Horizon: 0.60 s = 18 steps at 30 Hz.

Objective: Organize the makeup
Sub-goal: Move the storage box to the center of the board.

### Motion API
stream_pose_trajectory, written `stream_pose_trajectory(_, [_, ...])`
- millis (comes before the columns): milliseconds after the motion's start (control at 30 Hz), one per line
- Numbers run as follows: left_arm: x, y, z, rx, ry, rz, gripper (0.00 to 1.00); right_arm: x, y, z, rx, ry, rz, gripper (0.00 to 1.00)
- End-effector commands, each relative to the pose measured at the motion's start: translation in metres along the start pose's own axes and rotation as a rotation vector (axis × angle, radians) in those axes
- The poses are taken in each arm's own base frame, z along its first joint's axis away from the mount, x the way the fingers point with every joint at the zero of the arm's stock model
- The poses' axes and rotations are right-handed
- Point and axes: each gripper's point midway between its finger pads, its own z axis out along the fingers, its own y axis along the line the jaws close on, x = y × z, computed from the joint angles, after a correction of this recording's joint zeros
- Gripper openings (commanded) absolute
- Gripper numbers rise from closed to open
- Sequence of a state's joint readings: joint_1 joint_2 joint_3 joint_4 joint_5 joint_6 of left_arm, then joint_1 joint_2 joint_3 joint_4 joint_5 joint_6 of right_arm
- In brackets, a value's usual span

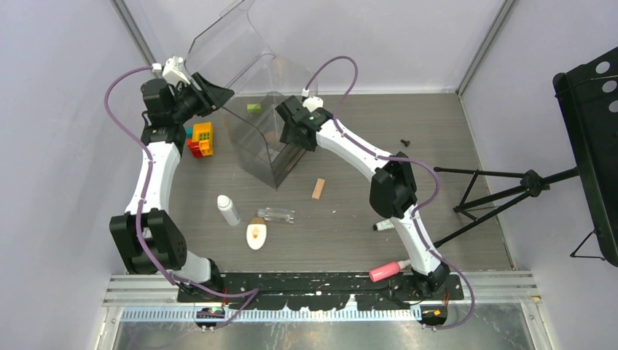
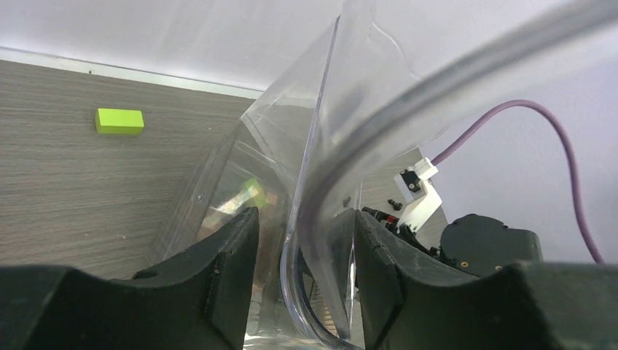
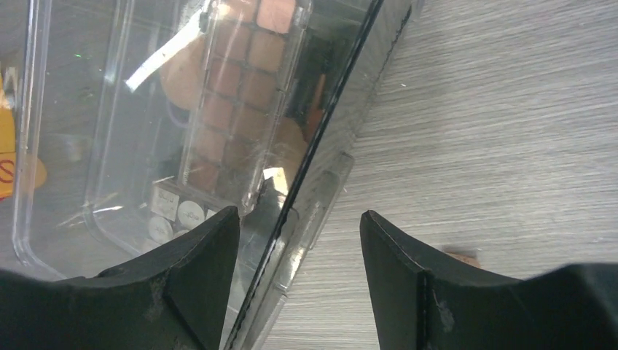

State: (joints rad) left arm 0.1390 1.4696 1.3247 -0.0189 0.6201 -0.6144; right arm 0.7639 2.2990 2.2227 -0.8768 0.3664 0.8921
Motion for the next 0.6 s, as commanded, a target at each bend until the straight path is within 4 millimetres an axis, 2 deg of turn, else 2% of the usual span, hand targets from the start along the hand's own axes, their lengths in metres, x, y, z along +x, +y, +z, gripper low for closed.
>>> stream_pose_trajectory(0, [0.028,0.031,0.003,-0.119,0.089,-0.060,0.39,-0.020,-0.008,-0.023,0.034,-0.059,-0.021,0.66])
stream_pose_trajectory(267, [0.028,0.039,0.003,-0.156,0.093,-0.058,0.37,-0.038,-0.038,-0.040,0.152,-0.134,-0.096,0.66])
stream_pose_trajectory(567, [0.028,0.042,0.003,-0.175,0.097,-0.060,0.36,-0.059,-0.058,-0.057,0.258,-0.201,-0.165,0.66])
